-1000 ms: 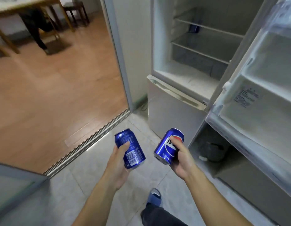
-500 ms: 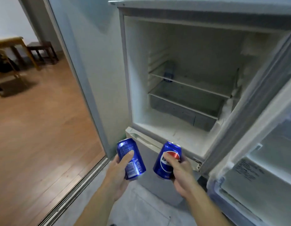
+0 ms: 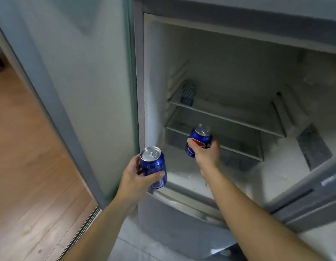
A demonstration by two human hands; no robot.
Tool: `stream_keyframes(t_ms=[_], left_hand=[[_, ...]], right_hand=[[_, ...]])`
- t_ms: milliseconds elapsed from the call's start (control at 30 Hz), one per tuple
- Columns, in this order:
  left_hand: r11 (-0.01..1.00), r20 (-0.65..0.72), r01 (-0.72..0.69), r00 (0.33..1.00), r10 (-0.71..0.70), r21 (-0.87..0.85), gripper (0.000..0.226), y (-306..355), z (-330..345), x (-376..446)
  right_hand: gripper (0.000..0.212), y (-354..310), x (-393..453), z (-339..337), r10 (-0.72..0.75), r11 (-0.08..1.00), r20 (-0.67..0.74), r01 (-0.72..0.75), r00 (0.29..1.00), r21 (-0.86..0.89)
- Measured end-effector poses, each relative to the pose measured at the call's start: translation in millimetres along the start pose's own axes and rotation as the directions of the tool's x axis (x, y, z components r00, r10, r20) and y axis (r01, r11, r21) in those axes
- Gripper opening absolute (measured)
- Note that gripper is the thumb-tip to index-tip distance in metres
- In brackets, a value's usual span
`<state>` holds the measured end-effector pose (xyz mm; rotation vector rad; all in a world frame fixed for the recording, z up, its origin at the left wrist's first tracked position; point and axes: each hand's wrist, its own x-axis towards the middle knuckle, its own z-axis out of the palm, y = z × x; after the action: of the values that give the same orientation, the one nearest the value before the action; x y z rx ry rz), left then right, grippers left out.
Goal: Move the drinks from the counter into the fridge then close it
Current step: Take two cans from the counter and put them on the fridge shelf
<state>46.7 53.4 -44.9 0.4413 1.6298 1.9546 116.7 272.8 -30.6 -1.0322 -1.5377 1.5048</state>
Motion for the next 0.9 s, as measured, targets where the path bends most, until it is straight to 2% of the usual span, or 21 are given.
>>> stream_keyframes(t_ms=[200, 367, 533, 633, 733, 800, 867, 900], left_hand=[[0.994, 0.037, -0.021, 0.999, 0.017, 0.105, 0.079, -11.0, -5.4, 44.1], [0.993, 0.043, -0.043, 0.998, 0.038, 0.107, 0.085, -10.6, -1.5, 55.7], [0.993, 0.051, -0.040, 0.998, 0.035, 0.109, 0.086, -3.8, 3.1, 63.9], [0.991, 0.036, -0.050, 0.998, 0.046, 0.122, 0.084, 4.1, 8.7, 68.9], [0.989, 0.028, -0.064, 0.998, 0.060, 0.135, 0.078, 10.3, 14.3, 73.4], [0.988, 0.027, -0.056, 0.998, 0.053, 0.142, 0.077, 11.6, 16.7, 74.7], [0.987, 0.029, -0.039, 0.999, 0.035, 0.153, 0.076, 11.5, 17.8, 75.2], [0.987, 0.030, -0.032, 0.999, 0.028, 0.158, 0.076, 11.4, 18.4, 75.3]], right_hand=[[0.052, 11.4, 63.1, 32.4, -0.105, 0.993, -0.009, 0.104, 0.994, -0.059], [0.049, 16.1, 102.3, 56.4, -0.088, 0.996, 0.003, 0.088, 0.996, -0.006], [0.058, 15.4, 139.9, 87.3, -0.089, 0.996, -0.003, 0.089, 0.996, -0.022], [0.046, 16.9, 161.9, 106.6, -0.092, 0.996, -0.036, 0.091, 0.995, -0.016], [0.044, 11.7, 183.8, 120.7, -0.118, 0.989, -0.033, 0.114, 0.992, -0.092], [0.035, 5.3, 196.2, 129.1, -0.109, 0.994, -0.010, 0.109, 0.994, -0.015], [0.011, -1.1, 202.2, 135.1, -0.085, 0.991, 0.037, 0.081, 0.996, 0.103], [0.007, -3.0, 203.9, 136.3, -0.080, 0.987, 0.070, 0.069, 0.994, 0.144]])
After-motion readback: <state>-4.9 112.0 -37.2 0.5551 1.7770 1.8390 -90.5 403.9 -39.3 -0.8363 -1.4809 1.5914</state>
